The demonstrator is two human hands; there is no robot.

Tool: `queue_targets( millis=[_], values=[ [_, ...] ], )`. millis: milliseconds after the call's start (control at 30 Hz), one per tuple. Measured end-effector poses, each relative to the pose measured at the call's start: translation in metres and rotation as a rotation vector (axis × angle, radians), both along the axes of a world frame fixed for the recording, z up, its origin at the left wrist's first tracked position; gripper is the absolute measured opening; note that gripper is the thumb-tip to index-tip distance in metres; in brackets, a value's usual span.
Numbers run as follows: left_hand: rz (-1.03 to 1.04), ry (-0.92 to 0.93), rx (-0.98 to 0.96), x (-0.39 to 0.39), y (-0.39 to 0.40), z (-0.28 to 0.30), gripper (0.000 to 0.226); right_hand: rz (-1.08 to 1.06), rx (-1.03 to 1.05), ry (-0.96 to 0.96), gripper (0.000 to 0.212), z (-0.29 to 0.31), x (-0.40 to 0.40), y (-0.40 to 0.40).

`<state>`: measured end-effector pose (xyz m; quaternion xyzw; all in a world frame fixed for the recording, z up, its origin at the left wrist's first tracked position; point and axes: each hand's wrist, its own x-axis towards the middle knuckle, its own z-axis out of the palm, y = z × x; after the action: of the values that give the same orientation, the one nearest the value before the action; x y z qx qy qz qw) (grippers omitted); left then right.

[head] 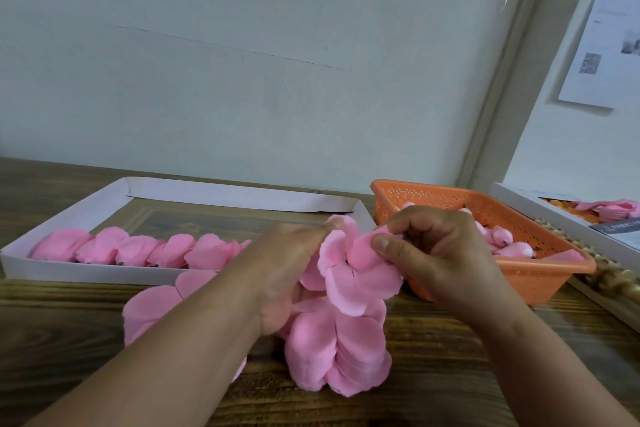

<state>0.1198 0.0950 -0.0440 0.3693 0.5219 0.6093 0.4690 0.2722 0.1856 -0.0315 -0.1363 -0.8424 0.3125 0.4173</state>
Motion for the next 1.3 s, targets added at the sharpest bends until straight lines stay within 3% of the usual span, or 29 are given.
queue_targets(
  millis=[100, 233, 300, 367, 500, 600, 700, 800, 900, 1000, 1167, 1300],
  values=[
    [0.075, -0.163, -0.074, 0.001, 0.001, -0.001, 0.007, 0.012, 0.074, -0.037, 0.004, 0.000, 0.001, -0.001],
    [0.083, -0.437, -0.122, -0.003, 0.004, -0.003, 0.033, 0.049, 0.137, -0.058, 0.004, 0.001, 0.002, -0.006],
    [0.046, -0.471, -0.148, -0.006, 0.002, 0.000, 0.025, 0.045, 0.169, -0.061, 0.004, 0.002, 0.001, -0.008],
    [0.018, -0.389, -0.170, -0.008, 0.000, 0.001, 0.002, 0.031, 0.206, -0.072, 0.009, 0.003, 0.001, -0.010],
    [0.044, 0.031, -0.118, -0.010, -0.001, -0.002, 0.023, -0.016, 0.249, -0.075, 0.009, 0.004, 0.003, -0.010],
    [0.056, 0.111, -0.047, -0.010, -0.004, 0.000, 0.024, 0.006, 0.231, -0.075, 0.004, 0.004, 0.004, -0.009],
    [0.029, -0.090, -0.009, -0.009, -0.004, 0.001, 0.043, 0.004, 0.209, -0.068, 0.005, 0.003, 0.003, -0.010],
    [0.007, -0.452, 0.033, -0.007, -0.001, 0.003, 0.061, -0.040, 0.201, -0.022, 0.009, 0.002, -0.001, -0.010],
    [-0.016, -0.706, 0.069, -0.008, 0.000, 0.004, 0.063, -0.075, 0.151, 0.056, 0.023, 0.000, -0.004, -0.010],
    [-0.058, -0.756, 0.066, -0.009, 0.000, 0.001, 0.057, -0.099, 0.051, 0.123, 0.019, -0.001, -0.007, -0.008],
    [-0.040, -0.589, 0.119, -0.006, 0.002, 0.002, 0.051, -0.121, -0.123, 0.219, 0.012, -0.006, -0.012, -0.006],
    [-0.019, -0.726, 0.154, -0.002, 0.002, 0.001, 0.048, -0.117, -0.190, 0.298, 0.011, -0.010, -0.016, -0.010]
  ],
)
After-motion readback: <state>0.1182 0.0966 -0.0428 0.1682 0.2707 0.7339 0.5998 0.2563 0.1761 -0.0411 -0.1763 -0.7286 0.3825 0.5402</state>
